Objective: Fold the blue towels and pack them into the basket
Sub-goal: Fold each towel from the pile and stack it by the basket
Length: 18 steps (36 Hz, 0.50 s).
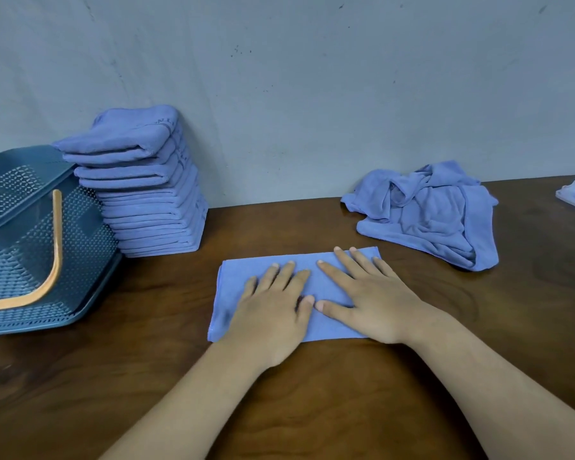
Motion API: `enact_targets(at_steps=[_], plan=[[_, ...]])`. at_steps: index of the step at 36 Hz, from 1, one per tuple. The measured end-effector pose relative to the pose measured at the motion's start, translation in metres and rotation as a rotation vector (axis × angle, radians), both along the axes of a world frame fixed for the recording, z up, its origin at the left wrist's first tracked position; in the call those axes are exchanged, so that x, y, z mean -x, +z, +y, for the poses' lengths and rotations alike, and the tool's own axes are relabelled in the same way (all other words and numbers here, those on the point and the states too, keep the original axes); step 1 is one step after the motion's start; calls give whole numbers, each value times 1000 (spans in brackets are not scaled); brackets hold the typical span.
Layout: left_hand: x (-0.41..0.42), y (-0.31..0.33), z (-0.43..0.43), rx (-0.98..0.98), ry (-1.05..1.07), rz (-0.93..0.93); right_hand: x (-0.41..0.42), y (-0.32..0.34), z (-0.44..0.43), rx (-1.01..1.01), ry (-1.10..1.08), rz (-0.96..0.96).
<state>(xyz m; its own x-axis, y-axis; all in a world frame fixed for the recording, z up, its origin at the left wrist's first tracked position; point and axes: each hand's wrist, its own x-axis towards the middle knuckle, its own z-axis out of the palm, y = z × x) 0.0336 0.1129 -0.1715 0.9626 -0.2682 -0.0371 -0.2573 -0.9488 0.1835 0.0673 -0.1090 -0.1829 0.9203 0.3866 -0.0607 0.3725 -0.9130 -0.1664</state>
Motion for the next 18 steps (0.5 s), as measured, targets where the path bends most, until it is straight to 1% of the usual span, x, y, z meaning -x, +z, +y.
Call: enact_targets(at_steps=[4, 7, 11, 13, 15, 17, 18], plan=[[11, -7, 39, -37, 73, 81, 0, -1, -3, -19, 5, 10], [22, -4, 63, -43, 152, 104, -2, -2, -3, -26, 5, 13], [31, 2, 73, -81, 220, 128, -3, -3, -2, -27, -4, 20], [28, 6, 64, -108, 243, 83, -3, -3, -1, -26, -9, 29], [19, 10, 44, -88, 226, -42, -3, -2, 1, -23, -12, 35], [4, 12, 20, -17, 140, -110, -2, 0, 2, -20, -19, 44], [-4, 12, 8, 12, 78, -91, -1, 1, 2, -21, -19, 47]])
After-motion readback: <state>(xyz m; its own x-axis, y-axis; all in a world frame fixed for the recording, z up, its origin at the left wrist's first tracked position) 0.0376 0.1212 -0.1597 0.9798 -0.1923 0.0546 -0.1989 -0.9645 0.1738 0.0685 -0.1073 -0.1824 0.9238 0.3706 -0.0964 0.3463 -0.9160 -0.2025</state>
